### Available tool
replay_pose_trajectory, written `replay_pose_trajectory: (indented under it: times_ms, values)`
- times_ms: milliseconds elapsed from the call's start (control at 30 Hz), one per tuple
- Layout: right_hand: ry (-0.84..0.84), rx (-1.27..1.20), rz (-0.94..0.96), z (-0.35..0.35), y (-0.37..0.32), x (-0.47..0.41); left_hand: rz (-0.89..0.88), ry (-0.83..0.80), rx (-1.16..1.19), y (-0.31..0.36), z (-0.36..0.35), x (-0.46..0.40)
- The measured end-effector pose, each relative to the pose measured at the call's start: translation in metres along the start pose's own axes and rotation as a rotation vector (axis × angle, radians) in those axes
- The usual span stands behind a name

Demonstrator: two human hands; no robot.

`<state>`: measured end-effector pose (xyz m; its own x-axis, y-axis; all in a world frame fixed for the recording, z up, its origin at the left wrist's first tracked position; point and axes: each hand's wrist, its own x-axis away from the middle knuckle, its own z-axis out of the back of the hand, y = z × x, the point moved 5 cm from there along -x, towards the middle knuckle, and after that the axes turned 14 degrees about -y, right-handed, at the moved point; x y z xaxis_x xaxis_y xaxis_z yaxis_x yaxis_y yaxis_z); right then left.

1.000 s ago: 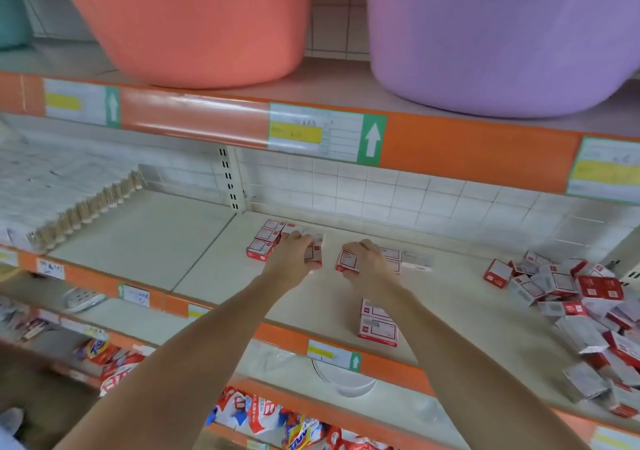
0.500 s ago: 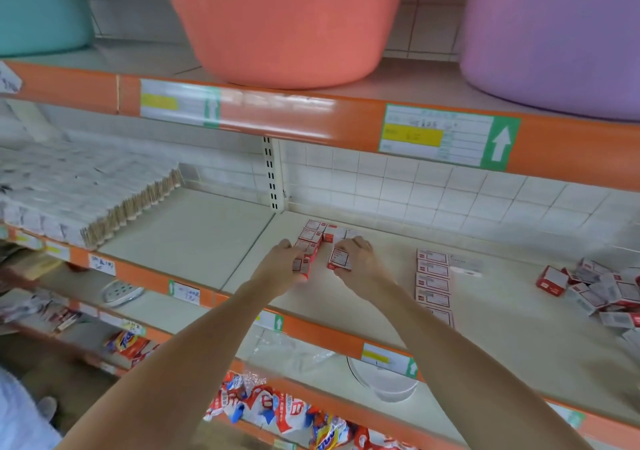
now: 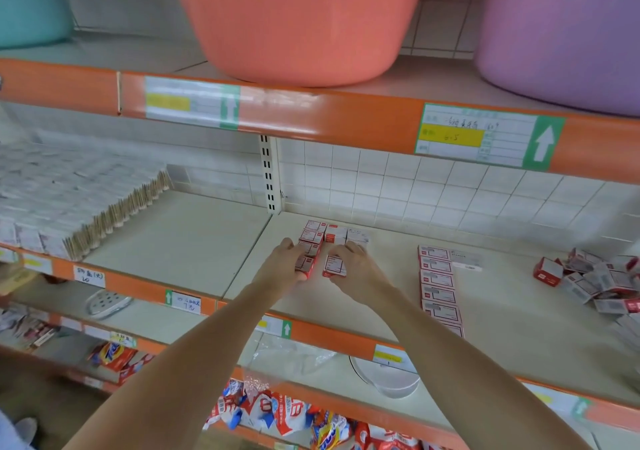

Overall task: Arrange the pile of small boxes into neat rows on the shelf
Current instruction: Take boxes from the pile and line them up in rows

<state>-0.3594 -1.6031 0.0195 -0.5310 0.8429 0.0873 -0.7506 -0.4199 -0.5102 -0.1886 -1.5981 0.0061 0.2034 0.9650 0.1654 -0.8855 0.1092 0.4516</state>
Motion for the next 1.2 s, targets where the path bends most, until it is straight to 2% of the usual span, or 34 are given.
replay_pose_trajectory:
  times_ms: [533,800,1200]
  values:
    - [-0.032,0.025,0.008,-0.017,-0.009,-0.001,-0.034,0.010,-0.026,-0.011,0.004,-0.003]
    - [-0.152,0.043,0.091,-0.042,-0.037,-0.006,0.114,-0.006,-0.113,-0.042,0.020,0.014]
    - [0.056,0.225,0.109,-0.052,-0.062,-0.017,0.184,-0.065,-0.325,-0.042,0.030,0.020]
